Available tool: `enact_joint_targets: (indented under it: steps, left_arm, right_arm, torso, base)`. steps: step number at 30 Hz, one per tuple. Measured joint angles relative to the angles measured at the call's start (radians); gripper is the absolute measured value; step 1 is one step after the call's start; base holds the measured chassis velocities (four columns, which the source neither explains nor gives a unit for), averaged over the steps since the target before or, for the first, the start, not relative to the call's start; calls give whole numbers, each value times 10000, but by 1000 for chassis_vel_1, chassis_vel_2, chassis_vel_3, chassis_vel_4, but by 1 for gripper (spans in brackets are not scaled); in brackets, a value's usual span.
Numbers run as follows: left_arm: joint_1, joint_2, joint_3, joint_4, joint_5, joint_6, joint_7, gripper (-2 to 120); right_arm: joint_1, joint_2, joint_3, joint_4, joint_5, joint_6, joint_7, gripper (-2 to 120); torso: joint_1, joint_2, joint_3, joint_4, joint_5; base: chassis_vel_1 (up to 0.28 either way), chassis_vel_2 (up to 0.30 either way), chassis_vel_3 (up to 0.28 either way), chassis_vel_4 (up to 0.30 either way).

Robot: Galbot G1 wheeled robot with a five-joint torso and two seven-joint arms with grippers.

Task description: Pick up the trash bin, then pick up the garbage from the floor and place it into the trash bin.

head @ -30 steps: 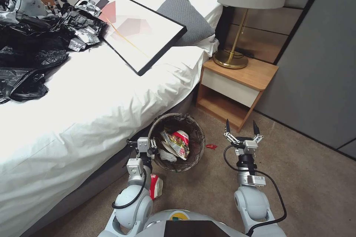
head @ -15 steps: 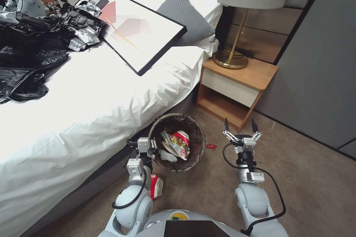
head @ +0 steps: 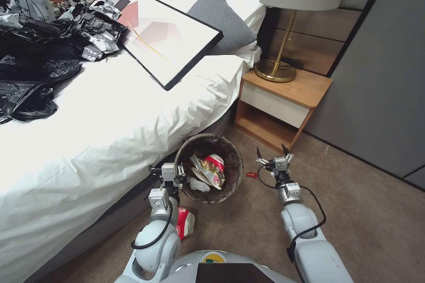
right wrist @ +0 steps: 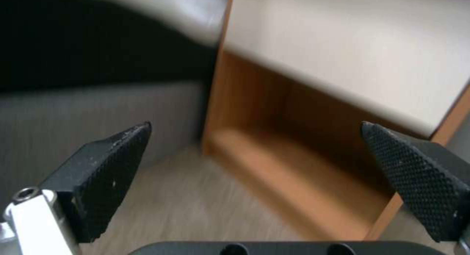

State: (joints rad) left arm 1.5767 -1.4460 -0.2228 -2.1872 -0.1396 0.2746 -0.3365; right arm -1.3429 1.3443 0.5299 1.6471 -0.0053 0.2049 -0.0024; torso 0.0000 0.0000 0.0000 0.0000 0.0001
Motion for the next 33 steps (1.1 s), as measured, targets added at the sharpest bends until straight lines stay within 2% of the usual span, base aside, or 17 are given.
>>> enact_joint_targets:
  steps: [10,18,20,33]
  left_arm:
    - [-11,-8,-18,33,-6,0,-3,3]
    - [1,-22,-18,38,-2,0,-5,3]
    - [8,-26,-18,40,0,0,-8,3]
    - [47,-60,-21,56,33,-5,-9,3]
  right_arm:
    - [743,-139,-320,-1929,494,-967,-689,100]
    - [1044,-114,-476,-2489,579,-1342,-834,100]
    - [1406,-90,-636,-2965,623,-1668,-924,100]
    - [2319,-8,-903,-4564,579,-1904,-1072,100]
  torso:
    - [0,0,0,2,0]
    - [0,0,0,0,-2]
    - [0,0,0,-1,-2]
    - [0,0,0,0,-2]
  base:
    - [0,0,0,0]
    - [0,0,0,0]
    - [0,0,0,0]
    - [0,0,0,0]
